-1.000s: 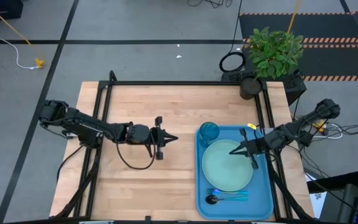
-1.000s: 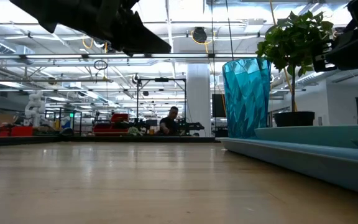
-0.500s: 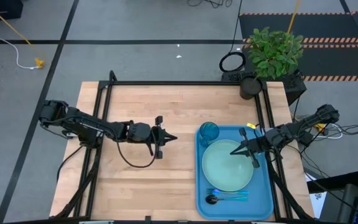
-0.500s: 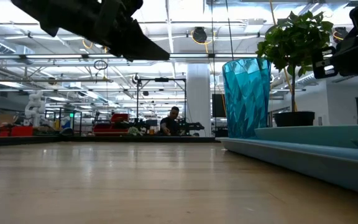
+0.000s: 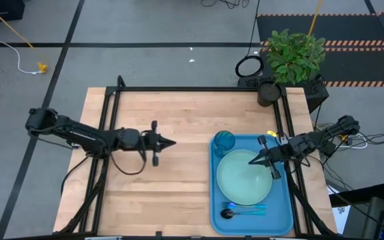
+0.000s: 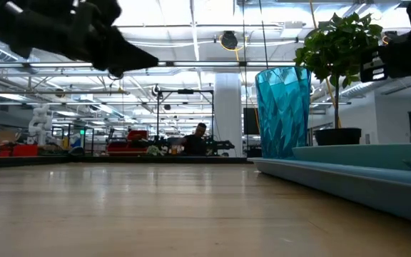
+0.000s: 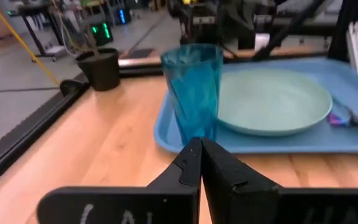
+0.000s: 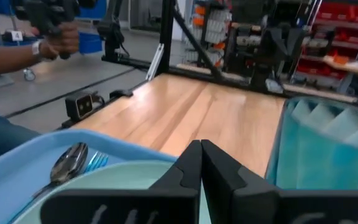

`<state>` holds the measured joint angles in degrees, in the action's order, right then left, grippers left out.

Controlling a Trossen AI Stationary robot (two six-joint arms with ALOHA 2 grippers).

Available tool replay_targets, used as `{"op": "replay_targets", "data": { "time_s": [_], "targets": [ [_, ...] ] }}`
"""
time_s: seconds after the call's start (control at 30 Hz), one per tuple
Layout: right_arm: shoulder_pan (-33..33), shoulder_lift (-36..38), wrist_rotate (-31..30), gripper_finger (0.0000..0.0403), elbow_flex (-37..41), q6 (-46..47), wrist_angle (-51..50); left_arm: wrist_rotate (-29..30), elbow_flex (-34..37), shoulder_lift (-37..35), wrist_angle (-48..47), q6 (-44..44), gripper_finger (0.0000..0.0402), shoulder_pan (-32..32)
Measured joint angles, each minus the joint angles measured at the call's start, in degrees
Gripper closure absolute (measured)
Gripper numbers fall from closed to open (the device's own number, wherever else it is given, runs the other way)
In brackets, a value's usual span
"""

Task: Pick and place plate/cup/fork/spoon on tray
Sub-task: Return to Home Position

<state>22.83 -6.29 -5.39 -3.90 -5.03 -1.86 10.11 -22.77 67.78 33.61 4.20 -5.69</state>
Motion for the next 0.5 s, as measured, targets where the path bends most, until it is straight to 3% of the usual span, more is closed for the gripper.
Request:
{"op": "replay_targets", "data": {
  "time_s": [0.23,0.5],
  "targets": [
    [-1.4,3.7,-0.3,0.0403,0.2,-2.5,-0.3,0.0,7.9,-9.6,1.4,-3.7,0.0395,-0.2],
    [-6.0,4.5,2.3,0.0403,2.9,-3.2,3.1,0.1,10.4,-11.6,1.2,-6.0,0.0379,-0.2]
  ]
}}
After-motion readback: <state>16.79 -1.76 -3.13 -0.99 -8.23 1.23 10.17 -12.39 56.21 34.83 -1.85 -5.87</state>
